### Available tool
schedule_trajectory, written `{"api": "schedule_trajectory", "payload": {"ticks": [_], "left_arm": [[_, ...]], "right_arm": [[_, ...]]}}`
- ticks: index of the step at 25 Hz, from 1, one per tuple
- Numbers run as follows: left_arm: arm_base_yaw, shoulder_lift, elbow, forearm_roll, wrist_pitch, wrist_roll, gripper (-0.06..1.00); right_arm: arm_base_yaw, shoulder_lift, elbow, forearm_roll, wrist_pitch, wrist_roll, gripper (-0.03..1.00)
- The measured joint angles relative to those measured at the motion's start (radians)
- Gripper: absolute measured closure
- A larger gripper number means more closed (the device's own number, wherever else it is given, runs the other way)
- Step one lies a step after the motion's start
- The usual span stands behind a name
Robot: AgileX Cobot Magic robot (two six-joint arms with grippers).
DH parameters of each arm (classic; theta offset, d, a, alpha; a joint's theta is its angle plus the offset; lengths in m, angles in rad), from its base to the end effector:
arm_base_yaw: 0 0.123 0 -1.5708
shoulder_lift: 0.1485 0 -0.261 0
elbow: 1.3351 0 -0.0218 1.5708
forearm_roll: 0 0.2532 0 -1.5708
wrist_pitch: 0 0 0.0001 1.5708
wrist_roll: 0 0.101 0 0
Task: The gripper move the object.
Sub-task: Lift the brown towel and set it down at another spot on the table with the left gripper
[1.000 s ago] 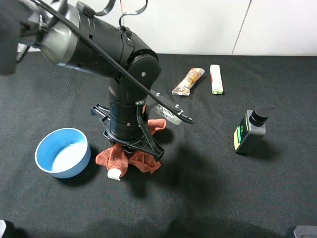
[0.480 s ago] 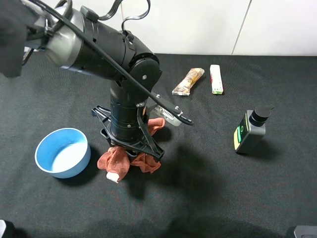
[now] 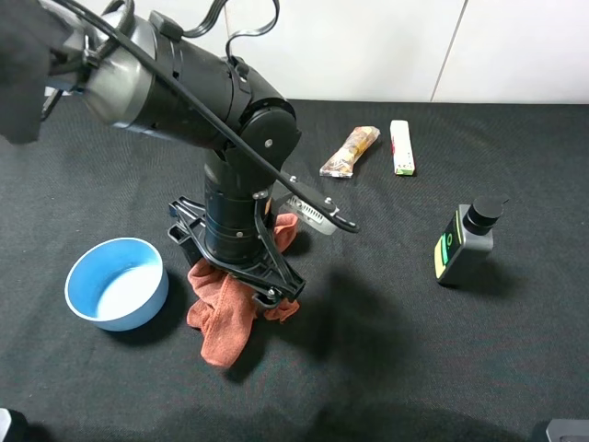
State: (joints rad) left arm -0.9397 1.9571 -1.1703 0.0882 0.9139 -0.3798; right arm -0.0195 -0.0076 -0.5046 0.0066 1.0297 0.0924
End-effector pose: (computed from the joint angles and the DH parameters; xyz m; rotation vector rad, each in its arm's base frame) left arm 0.2043 -0.2676 0.1005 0.9480 2.9837 0.1259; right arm 0.0301 0.0000 0.2783 0.1117 1.9984 0.0546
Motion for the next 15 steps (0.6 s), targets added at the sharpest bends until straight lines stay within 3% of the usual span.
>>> {"api": "schedule_trajectory", "payload": {"ticks": [15], "left_arm": [[0.0, -0.036, -0.008, -0.029, 0.055, -0.001, -0.04]], "right_arm": [[0.0, 0.0, 0.0, 0.001, 0.0, 0.0, 0.27]]}}
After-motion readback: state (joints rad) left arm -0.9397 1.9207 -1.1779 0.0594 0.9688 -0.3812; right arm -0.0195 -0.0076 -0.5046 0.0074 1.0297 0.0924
